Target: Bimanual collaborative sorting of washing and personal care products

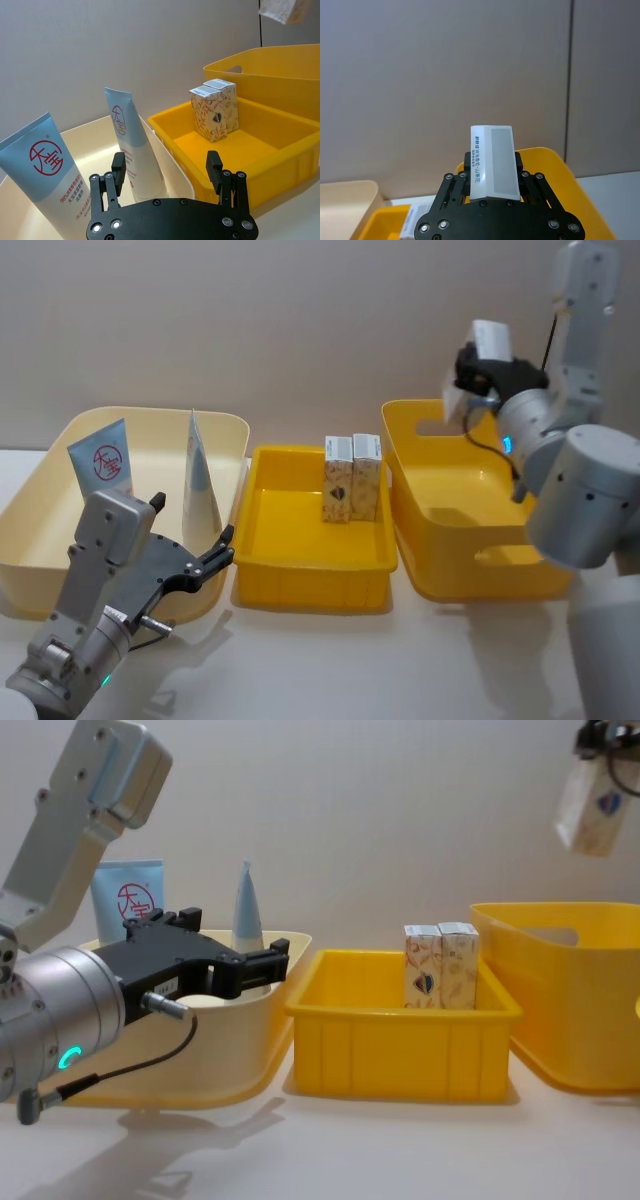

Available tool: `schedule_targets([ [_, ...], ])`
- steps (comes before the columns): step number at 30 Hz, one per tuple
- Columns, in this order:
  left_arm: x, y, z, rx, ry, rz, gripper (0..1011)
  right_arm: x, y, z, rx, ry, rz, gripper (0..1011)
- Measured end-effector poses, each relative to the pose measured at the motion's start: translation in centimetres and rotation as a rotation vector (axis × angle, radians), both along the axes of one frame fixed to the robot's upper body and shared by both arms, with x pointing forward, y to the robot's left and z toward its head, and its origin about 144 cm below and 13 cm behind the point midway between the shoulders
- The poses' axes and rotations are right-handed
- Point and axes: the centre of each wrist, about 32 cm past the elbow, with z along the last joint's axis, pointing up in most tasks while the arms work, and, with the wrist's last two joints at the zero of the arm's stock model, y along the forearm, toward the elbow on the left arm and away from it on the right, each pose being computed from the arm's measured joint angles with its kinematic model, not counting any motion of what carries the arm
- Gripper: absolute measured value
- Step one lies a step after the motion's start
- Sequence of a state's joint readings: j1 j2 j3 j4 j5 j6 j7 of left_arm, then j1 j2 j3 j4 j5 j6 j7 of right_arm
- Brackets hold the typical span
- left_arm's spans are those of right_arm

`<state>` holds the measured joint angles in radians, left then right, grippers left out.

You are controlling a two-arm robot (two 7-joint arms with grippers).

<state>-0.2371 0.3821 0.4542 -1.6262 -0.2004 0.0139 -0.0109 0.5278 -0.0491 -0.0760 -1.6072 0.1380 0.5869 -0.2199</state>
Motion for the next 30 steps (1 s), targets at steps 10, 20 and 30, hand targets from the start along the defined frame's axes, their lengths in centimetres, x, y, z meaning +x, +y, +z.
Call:
schedule_targets([
  [10, 0.0, 0.0, 0.0, 0.0, 0.0, 0.0, 1000, 1.1, -3.3, 0.1, -0.003, 0.038, -0.122, 407],
  [20, 0.0, 0.0, 0.0, 0.0, 0.0, 0.0, 1001, 2.3, -5.9, -0.4, -0.039, 0.123, -0.193, 407],
  [30, 0.0, 0.0, 0.0, 0.0, 0.0, 0.0, 1000, 2.2, -6.0, -0.4, -0.031, 0.11, -0.183, 407],
])
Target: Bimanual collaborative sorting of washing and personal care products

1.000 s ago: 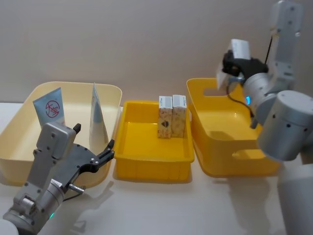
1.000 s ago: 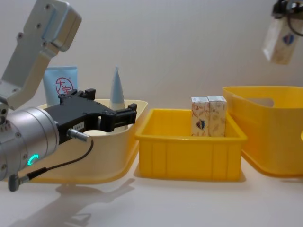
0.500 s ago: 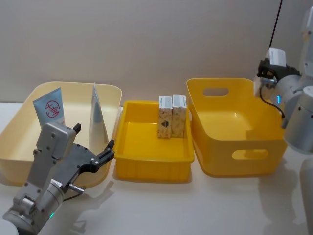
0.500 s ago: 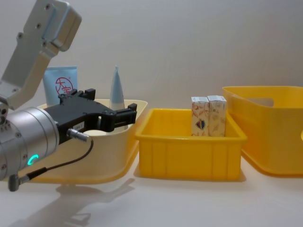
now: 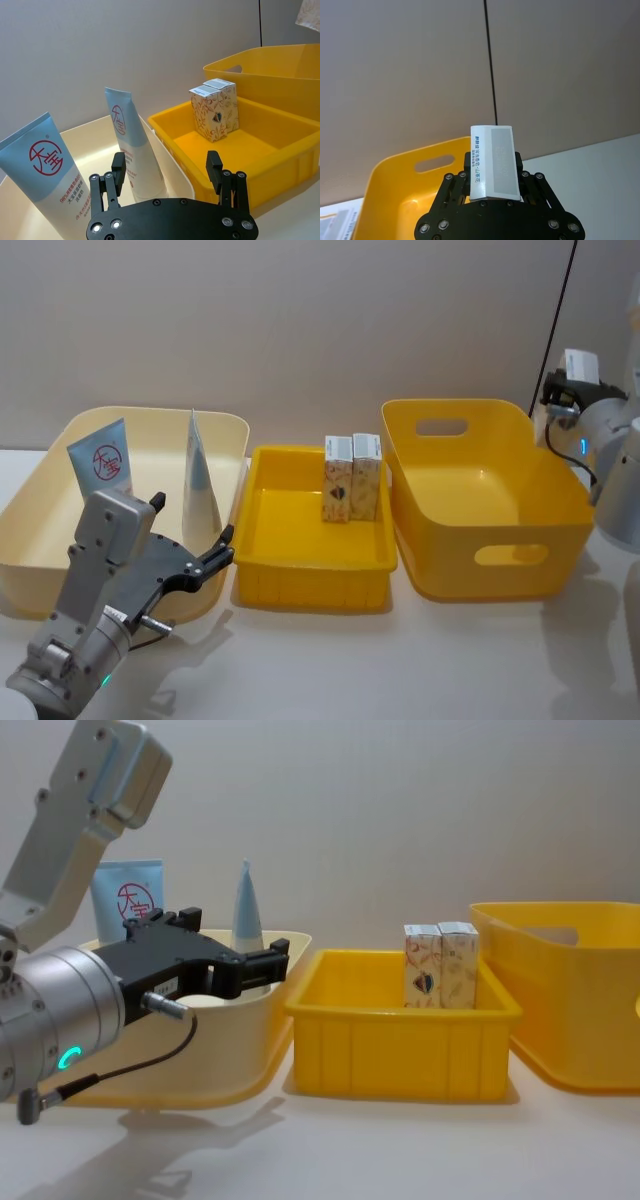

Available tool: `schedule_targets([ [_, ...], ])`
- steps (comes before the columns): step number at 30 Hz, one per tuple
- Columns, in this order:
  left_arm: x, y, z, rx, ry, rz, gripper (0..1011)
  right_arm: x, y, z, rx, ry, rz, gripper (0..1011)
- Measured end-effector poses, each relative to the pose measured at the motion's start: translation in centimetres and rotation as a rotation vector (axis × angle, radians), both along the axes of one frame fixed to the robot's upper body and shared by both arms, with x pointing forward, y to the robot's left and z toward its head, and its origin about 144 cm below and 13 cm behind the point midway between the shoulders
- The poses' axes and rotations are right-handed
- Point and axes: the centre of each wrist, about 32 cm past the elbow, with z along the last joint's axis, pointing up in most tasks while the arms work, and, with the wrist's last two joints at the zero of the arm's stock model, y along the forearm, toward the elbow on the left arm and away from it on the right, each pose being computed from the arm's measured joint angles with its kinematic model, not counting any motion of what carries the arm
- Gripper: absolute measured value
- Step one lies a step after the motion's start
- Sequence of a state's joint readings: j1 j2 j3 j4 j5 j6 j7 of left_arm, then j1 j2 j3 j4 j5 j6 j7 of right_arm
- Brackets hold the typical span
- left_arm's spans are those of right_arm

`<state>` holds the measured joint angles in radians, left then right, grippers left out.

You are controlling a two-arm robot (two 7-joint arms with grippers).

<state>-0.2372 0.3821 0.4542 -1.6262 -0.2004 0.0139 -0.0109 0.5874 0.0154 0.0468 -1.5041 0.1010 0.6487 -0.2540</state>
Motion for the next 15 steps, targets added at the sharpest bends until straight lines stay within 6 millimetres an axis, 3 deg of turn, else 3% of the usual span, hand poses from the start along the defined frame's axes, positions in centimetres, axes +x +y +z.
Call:
schedule_targets([
  [15, 0.0, 0.0, 0.0, 0.0, 0.0, 0.0, 1001, -1.0, 2.2, 0.6, 0.049, -0.063, 0.132, 439],
])
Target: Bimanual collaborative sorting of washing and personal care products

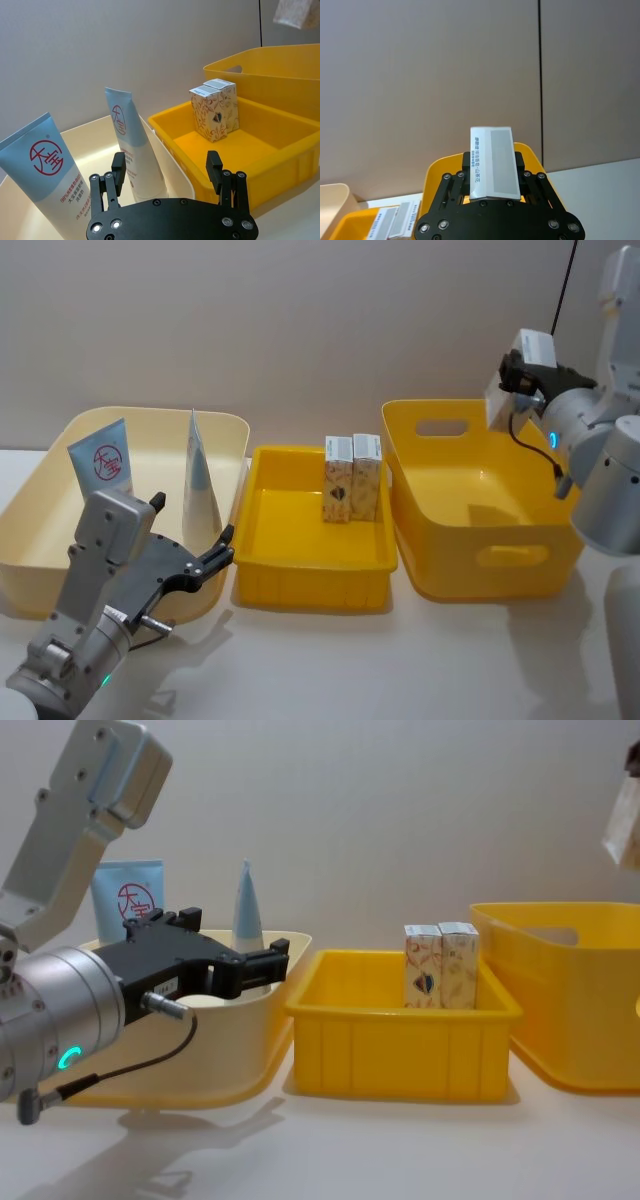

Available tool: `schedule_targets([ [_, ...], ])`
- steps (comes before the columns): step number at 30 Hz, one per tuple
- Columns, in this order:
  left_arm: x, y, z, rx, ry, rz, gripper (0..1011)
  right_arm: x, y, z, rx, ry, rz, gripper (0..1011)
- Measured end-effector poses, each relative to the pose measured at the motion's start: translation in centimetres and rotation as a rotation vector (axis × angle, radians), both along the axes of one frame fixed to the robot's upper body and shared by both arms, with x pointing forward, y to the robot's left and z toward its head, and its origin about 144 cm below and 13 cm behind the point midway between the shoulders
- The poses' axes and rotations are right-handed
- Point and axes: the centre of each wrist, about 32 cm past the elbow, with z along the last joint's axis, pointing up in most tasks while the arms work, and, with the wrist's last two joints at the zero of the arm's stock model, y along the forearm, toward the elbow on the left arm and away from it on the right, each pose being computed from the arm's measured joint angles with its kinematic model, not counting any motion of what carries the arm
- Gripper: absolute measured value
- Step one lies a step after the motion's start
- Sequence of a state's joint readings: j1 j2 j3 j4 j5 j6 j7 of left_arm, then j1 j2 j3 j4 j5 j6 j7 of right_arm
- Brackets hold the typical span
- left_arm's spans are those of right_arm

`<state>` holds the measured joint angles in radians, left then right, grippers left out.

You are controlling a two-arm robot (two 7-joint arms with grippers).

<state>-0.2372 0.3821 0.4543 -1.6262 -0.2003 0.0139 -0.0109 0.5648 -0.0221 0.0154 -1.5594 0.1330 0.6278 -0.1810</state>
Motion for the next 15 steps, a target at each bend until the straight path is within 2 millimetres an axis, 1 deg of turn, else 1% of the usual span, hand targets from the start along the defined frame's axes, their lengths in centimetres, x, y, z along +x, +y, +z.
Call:
schedule_targets([
  [1, 0.0, 0.0, 0.0, 0.0, 0.0, 0.0, 1001, -0.04, 0.08, 0.02, 0.001, -0.001, 0.005, 450],
  [3, 0.0, 0.0, 0.0, 0.0, 0.0, 0.0, 1000, -0.14, 0.32, 0.08, 0.005, -0.004, 0.017, 529],
  [4, 0.0, 0.0, 0.0, 0.0, 0.0, 0.0, 1000, -0.17, 0.39, 0.09, 0.007, -0.005, 0.021, 547],
  [8, 0.0, 0.0, 0.0, 0.0, 0.0, 0.0, 1000, -0.3, 0.69, 0.17, 0.012, -0.009, 0.038, 672],
  [10, 0.0, 0.0, 0.0, 0.0, 0.0, 0.0, 1000, -0.35, 0.82, 0.19, 0.014, -0.011, 0.044, 766],
  [12, 0.0, 0.0, 0.0, 0.0, 0.0, 0.0, 1000, -0.4, 0.95, 0.24, 0.016, -0.013, 0.051, 780],
  [15, 0.0, 0.0, 0.0, 0.0, 0.0, 0.0, 1001, -0.46, 1.07, 0.26, 0.018, -0.014, 0.057, 892],
])
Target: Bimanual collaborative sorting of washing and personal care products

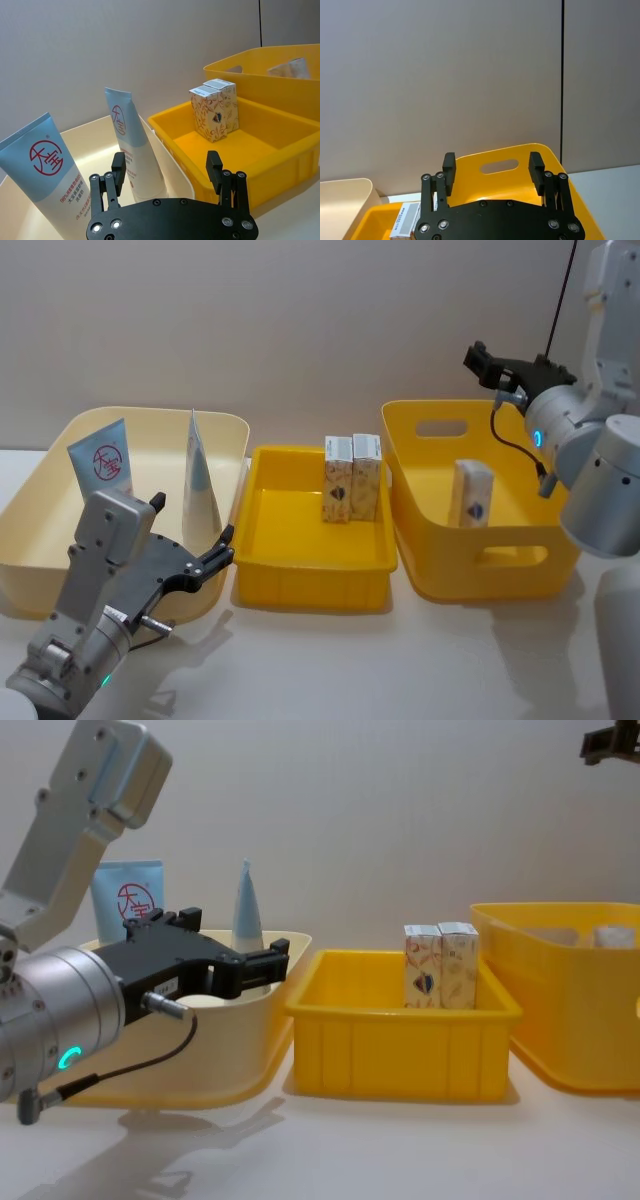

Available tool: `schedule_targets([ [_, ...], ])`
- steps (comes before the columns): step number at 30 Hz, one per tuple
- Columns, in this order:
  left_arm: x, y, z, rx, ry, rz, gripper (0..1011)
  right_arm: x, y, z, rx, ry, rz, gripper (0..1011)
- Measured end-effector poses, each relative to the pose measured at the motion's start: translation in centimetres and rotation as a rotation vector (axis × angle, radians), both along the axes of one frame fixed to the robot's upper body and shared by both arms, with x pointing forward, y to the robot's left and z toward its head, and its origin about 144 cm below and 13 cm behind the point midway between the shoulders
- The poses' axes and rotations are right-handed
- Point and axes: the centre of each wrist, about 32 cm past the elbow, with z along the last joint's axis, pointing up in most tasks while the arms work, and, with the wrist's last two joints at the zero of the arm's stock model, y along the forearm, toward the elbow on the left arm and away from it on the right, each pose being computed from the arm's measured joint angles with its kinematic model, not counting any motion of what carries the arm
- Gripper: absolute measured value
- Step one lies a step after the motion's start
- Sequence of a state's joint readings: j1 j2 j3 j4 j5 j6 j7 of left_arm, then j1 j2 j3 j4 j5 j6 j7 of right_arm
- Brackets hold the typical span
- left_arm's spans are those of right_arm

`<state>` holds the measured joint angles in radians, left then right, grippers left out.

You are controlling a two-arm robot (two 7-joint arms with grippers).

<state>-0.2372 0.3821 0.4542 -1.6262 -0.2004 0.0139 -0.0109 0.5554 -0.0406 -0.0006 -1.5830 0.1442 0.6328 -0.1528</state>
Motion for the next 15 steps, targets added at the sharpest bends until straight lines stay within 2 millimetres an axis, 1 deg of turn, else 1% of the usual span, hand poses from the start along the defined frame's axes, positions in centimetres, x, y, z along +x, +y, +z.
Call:
schedule_targets([
  [1, 0.0, 0.0, 0.0, 0.0, 0.0, 0.0, 1001, -0.01, 0.04, 0.0, 0.001, 0.0, 0.002, 906],
  [3, 0.0, 0.0, 0.0, 0.0, 0.0, 0.0, 1000, -0.05, 0.11, 0.04, 0.002, -0.002, 0.007, 968],
  [6, 0.0, 0.0, 0.0, 0.0, 0.0, 0.0, 1000, -0.07, 0.17, 0.05, 0.003, -0.002, 0.01, 1001],
  [15, 0.18, 0.08, 0.19, -0.003, 0.001, -0.001, 1000, -0.14, 0.32, 0.1, 0.006, -0.004, 0.017, 1001],
])
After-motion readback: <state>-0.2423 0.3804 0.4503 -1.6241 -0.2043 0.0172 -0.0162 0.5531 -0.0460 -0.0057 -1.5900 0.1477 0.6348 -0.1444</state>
